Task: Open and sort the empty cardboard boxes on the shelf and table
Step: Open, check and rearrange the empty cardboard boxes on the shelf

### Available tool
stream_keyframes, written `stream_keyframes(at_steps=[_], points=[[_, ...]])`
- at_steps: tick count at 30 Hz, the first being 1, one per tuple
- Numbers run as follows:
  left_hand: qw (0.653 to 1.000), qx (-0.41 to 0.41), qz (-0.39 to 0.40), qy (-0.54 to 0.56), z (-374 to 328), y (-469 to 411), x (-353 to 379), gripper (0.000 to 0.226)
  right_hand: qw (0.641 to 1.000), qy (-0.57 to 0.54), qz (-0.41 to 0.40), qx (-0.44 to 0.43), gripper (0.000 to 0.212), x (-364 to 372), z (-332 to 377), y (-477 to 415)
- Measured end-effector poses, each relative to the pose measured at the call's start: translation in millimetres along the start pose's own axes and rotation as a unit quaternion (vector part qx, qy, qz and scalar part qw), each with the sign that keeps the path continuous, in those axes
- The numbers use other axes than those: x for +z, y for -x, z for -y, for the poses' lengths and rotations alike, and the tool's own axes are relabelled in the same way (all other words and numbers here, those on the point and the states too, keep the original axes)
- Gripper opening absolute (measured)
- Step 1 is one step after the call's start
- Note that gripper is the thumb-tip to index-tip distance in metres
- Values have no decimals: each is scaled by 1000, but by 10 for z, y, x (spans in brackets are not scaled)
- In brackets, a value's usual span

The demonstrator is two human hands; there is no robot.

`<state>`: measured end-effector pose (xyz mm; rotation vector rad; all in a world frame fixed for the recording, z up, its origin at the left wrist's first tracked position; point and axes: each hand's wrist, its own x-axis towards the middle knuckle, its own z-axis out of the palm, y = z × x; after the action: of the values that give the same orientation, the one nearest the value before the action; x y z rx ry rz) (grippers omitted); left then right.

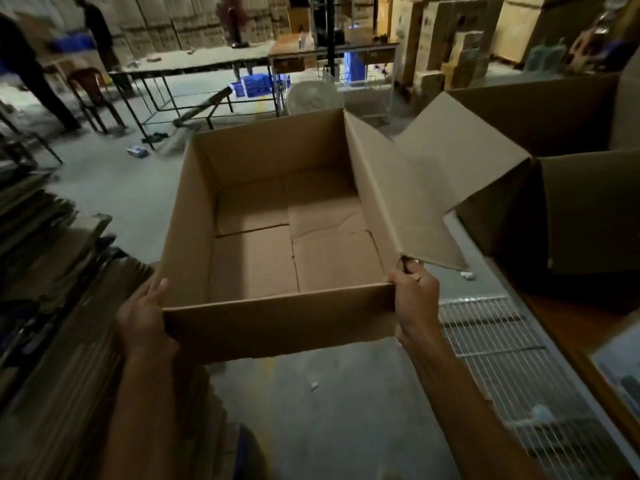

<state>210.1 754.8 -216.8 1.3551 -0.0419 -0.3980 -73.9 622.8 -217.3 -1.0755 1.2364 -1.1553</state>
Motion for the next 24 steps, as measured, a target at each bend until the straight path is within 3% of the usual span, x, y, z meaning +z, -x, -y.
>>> stream_keyframes(at_steps=[2, 6, 9, 12, 15, 24], points=[[1000, 10, -7, 13, -110, -171, 234, 36, 1000, -5, 24, -14, 34, 177, 169, -299], [996, 36, -60, 48, -277, -575, 623, 38, 998, 0, 48, -42, 21, 502, 366, -897], [996, 41, -43, 70, -431, -791, 966, 35, 996, -21, 44, -71, 17, 703, 543, -1241], [996, 48, 15, 78, -545, -1050, 1351, 30, 994, -23, 24, -103, 46, 888, 718, -1567], [991, 77, 53, 101, -647, -1461, 1804, 39, 993, -21, 3, -119, 56, 1081, 913, -1927], [960, 71, 249, 109, -916, -2855, 3735, 45, 973, -53, -147, -168, 35, 1597, 1606, -3077]])
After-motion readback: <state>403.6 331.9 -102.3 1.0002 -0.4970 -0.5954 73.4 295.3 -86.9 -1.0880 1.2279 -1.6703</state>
